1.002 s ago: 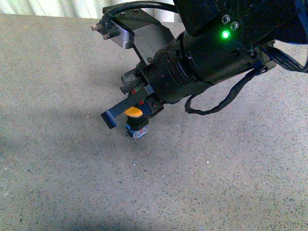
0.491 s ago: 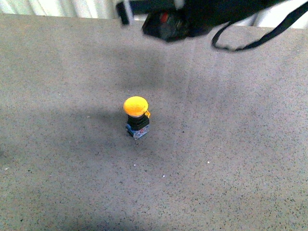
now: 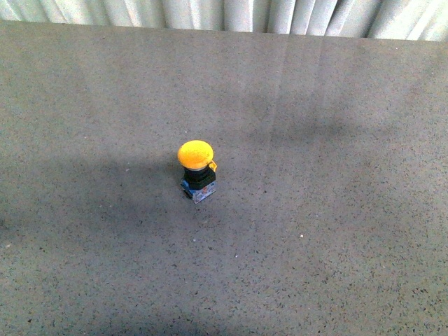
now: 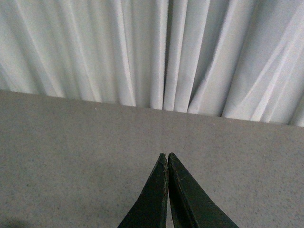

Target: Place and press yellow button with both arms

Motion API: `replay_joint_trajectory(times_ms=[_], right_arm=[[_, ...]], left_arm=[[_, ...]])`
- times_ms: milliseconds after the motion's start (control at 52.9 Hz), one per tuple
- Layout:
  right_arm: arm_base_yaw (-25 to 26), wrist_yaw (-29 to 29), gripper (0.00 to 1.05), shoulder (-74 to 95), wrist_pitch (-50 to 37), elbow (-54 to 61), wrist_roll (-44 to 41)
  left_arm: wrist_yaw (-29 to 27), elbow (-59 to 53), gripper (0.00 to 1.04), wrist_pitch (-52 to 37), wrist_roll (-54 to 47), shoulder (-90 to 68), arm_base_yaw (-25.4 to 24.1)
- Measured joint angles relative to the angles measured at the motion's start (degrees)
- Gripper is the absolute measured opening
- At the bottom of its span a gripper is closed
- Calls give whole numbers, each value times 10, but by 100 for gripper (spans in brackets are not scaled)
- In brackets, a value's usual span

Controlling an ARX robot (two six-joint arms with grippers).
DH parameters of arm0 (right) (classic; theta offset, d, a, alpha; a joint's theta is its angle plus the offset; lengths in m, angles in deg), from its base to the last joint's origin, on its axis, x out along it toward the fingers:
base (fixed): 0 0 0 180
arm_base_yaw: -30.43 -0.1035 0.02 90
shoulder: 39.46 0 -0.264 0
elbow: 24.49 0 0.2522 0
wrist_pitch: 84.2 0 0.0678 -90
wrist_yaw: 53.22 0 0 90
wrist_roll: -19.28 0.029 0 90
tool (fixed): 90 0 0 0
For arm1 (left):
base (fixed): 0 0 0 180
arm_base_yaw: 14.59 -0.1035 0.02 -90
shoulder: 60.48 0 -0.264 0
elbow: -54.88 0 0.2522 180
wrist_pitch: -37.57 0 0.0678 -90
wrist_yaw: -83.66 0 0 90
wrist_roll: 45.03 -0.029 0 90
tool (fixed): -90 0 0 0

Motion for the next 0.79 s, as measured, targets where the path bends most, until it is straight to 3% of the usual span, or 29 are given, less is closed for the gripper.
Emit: replay_joint_trajectory(times_ms=[378,454,643,794], right_arm=[[54,-54,1,-172,43,129,0],[84,-96,1,-208,64,144,0],[100,-100,1,-255,68,183,0],[101,-99,1,-323,128,191,1]], left_arm=[[0,0,1,0,0,0,0],[0,0,1,0,0,0,0],[0,0,1,0,0,0,0],[0,0,1,0,0,0,0]])
